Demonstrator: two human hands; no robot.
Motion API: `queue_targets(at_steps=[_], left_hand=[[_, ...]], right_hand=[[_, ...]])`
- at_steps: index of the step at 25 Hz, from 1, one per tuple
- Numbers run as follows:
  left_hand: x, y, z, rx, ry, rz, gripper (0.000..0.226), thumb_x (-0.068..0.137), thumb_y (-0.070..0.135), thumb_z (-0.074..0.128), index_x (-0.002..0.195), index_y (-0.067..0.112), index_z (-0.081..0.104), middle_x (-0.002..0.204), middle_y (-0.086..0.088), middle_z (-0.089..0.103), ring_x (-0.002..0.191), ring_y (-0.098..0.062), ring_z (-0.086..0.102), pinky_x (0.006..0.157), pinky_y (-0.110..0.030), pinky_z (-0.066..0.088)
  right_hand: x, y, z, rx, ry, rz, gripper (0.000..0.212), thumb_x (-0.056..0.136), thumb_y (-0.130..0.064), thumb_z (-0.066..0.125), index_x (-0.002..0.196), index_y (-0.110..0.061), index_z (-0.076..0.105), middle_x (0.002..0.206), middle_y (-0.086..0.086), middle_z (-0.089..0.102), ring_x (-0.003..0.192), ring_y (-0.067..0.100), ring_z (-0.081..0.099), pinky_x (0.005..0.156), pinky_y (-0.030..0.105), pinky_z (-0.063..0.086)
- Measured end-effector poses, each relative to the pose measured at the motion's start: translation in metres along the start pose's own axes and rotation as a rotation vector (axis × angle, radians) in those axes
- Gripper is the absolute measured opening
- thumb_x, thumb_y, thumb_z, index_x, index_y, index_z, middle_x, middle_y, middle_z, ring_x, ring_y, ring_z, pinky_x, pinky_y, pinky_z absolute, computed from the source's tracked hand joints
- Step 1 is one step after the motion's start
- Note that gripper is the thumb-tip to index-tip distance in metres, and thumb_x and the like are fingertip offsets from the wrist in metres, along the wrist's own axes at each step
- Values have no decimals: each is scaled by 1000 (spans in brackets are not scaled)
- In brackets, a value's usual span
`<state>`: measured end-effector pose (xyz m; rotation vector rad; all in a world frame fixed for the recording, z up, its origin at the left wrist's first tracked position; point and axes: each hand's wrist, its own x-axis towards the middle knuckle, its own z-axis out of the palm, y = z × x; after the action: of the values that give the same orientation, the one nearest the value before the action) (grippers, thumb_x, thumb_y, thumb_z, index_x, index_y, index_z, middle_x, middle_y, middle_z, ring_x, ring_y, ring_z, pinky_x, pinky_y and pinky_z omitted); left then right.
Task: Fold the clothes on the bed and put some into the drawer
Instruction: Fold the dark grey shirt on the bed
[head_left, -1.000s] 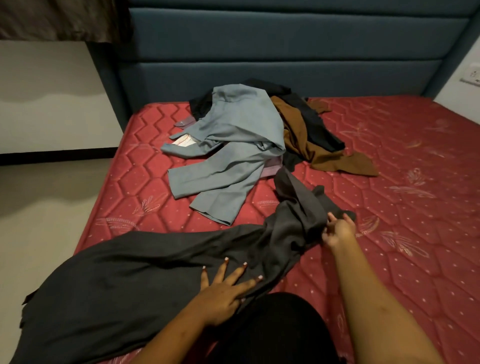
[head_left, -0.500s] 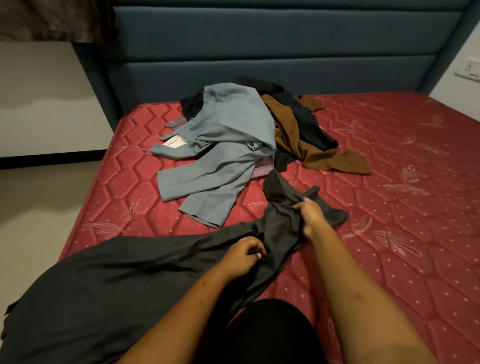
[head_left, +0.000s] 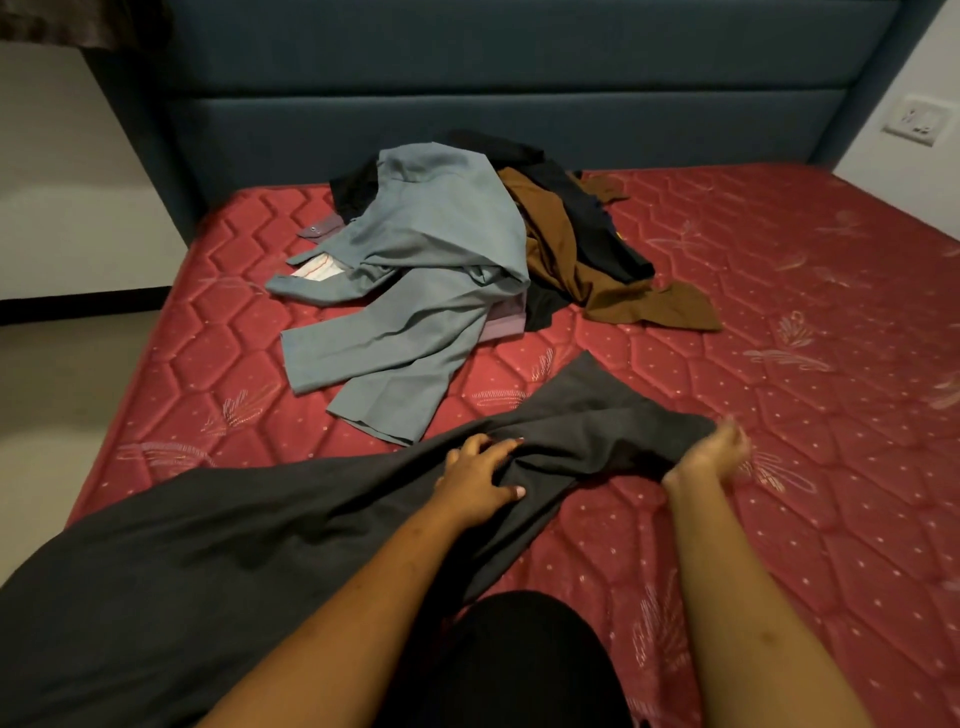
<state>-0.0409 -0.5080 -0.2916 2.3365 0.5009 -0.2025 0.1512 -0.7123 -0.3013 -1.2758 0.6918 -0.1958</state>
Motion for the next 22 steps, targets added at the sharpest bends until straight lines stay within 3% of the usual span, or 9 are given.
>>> queue_targets(at_steps=[2, 5, 7, 10, 12, 14, 17, 19, 22], left_hand=[[3, 9, 0, 66, -31, 1, 57, 85, 45, 66, 137, 48, 43, 157, 5, 16, 143, -25, 13, 114, -46, 23], [7, 17, 2, 63, -72, -1, 48, 85, 44, 67, 131, 47, 52, 160, 7, 10, 146, -27, 6, 115, -49, 20], [8, 19, 2, 71, -84, 1, 46, 84, 44, 68, 128, 45, 55, 160, 8, 8, 147, -28, 5, 116, -52, 19], [11, 22, 3, 67, -79, -1, 37, 85, 46, 66, 122, 43, 60, 160, 9, 8, 147, -26, 2, 116, -54, 16], [12, 23, 5, 54, -63, -5, 27, 88, 50, 60, 113, 40, 65, 160, 10, 10, 147, -25, 1, 115, -56, 14], [13, 24, 6, 56, -69, -6, 27, 90, 54, 53, 104, 38, 70, 160, 11, 13, 147, -23, 2, 114, -56, 14], [15, 26, 4, 61, -96, 11, 32, 95, 52, 47, 97, 33, 73, 158, 15, 19, 146, -21, 6, 114, -56, 14], [17, 26, 2, 19, -42, 39, 29, 96, 48, 47, 106, 34, 69, 156, 16, 22, 146, -21, 9, 114, -56, 14], [20, 25, -6, 8, 91, 81, 41, 94, 48, 50, 135, 41, 45, 159, 14, 12, 148, -23, 2, 113, -62, 10]], right_hand=[[-2, 2, 4, -511, -98, -116, 53, 85, -49, 61, 131, -23, 54, 136, 11, 48, 122, 32, 46, 103, 40, 39], [5, -4, 9, -1142, -227, -176, 46, 79, -34, 66, 122, -18, 62, 133, 14, 55, 121, 38, 49, 103, 42, 40], [13, -12, 11, -1290, -253, -163, 53, 81, -37, 66, 126, -9, 57, 131, 18, 56, 122, 38, 51, 100, 43, 41], [21, -25, 13, -1379, -326, -107, 95, 68, -56, 78, 137, -4, 39, 134, 21, 52, 122, 40, 52, 99, 47, 45], [22, -29, 11, -1470, -375, -89, 86, 71, -46, 80, 134, 0, 43, 124, 20, 58, 115, 37, 57, 94, 45, 47], [22, -34, 10, -1559, -344, -129, 60, 78, -35, 76, 124, -2, 55, 117, 17, 62, 112, 33, 59, 94, 42, 43], [21, -52, 21, -1291, -351, -331, 11, 84, -20, 68, 95, -17, 65, 117, 14, 64, 111, 30, 58, 94, 36, 40], [22, -67, 40, -730, -550, -434, 27, 84, 3, 62, 77, -23, 59, 103, 11, 65, 98, 24, 59, 81, 24, 45], [20, -84, 65, -390, -521, -586, 41, 83, 19, 44, 104, -9, 64, 111, 14, 62, 104, 20, 57, 87, 15, 43]])
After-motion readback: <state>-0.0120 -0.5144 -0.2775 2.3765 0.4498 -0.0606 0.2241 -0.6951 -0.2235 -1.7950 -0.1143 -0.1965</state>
